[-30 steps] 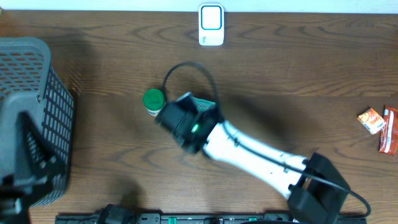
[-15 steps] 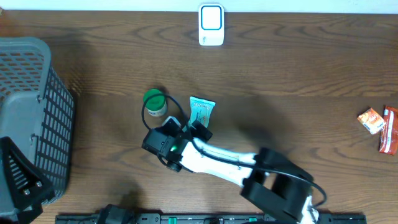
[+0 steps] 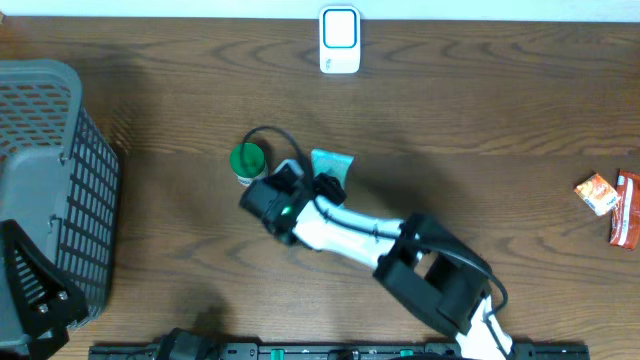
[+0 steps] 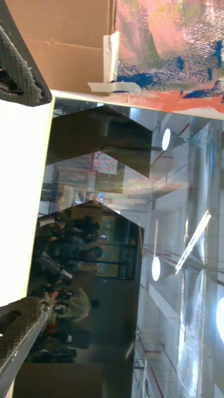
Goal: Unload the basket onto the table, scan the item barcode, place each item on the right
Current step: 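Lower the right gripper onto the mint-green pack and grasp it, then lift the green pack and hold it to the white scanner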
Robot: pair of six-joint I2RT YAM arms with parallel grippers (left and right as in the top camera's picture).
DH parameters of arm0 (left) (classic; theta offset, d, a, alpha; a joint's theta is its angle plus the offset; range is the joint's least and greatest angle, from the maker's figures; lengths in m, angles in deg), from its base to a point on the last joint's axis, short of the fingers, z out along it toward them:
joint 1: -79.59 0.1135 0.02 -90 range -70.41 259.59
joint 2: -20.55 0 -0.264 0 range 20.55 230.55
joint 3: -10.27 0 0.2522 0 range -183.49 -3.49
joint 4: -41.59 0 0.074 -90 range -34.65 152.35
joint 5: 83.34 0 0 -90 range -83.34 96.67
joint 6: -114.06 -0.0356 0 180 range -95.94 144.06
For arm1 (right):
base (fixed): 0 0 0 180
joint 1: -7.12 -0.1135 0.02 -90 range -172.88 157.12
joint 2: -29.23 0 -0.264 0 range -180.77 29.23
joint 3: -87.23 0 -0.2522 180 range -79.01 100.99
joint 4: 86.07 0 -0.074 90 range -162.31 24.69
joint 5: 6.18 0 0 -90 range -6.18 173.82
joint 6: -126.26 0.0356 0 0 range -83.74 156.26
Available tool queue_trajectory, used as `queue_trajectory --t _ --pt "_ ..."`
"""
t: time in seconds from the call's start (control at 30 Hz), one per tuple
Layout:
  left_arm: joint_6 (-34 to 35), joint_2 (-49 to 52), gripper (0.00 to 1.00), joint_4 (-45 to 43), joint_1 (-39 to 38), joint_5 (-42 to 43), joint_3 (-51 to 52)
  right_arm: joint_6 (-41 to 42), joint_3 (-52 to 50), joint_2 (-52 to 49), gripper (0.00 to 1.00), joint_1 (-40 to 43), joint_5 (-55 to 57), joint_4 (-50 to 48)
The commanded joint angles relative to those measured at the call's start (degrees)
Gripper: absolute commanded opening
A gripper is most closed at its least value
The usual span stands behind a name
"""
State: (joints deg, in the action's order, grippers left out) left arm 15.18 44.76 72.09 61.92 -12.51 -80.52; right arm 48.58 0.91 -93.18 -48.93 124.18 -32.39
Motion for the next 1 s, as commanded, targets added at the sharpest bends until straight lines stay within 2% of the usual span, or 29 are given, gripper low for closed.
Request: queue_trajectory --t 0.0,0.03,0.17,0.3,0.43,0.6,0.63,0.67,0.7,0.83,0.87,0.97 --pt "-0.3 -0.3 0.98 -0.1 0.2 0.5 0.0 1.8 -1.9 -4.6 0.05 4.5 -9.4 3.8" --pt "-0.3 -0.3 0.98 -0.1 0.2 0.5 0.0 3.1 -0.9 -4.4 0.01 4.9 -9.9 5.6" --pt "-0.3 -0.3 0.98 -0.1 0.3 0.5 0.0 6.1 6.5 -1.4 0.01 5.1 -13.2 15.3" --pt "-0.3 -0.3 0.98 0.1 0.3 0.5 0.0 5.5 16.4 4.9 0.01 4.8 -20.6 24.5" --pt "-0.3 -0.3 0.98 0.1 0.2 0.5 0.0 -0.3 21.3 12.7 0.01 5.6 -32.5 26.7" --pt "-0.3 -0.3 0.98 0.1 0.2 0.5 0.0 -0.7 21.3 21.1 0.01 9.1 -41.1 29.0" --pt "-0.3 -0.3 0.98 0.2 0.2 0.5 0.0 -0.5 21.2 21.9 0.13 9.8 -39.5 30.0" --pt "-0.3 -0.3 0.98 0.2 0.2 0.5 0.0 0.0 21.2 22.0 0.47 10.2 -37.4 30.6" --pt "-0.3 -0.3 0.98 0.3 0.2 0.5 0.0 1.1 20.6 21.8 0.99 10.4 -33.2 30.6" --pt "-0.3 -0.3 0.98 0.3 0.2 0.5 0.0 3.1 15.3 19.9 0.99 10.3 -25.9 24.5" --pt "-0.3 -0.3 0.98 0.3 0.2 0.5 0.0 3.9 13.7 19.1 0.99 11.1 -27.7 21.9" --pt "-0.3 -0.3 0.98 0.3 0.2 0.5 0.0 3.1 11.7 17.2 0.99 15.3 -42.9 17.2"
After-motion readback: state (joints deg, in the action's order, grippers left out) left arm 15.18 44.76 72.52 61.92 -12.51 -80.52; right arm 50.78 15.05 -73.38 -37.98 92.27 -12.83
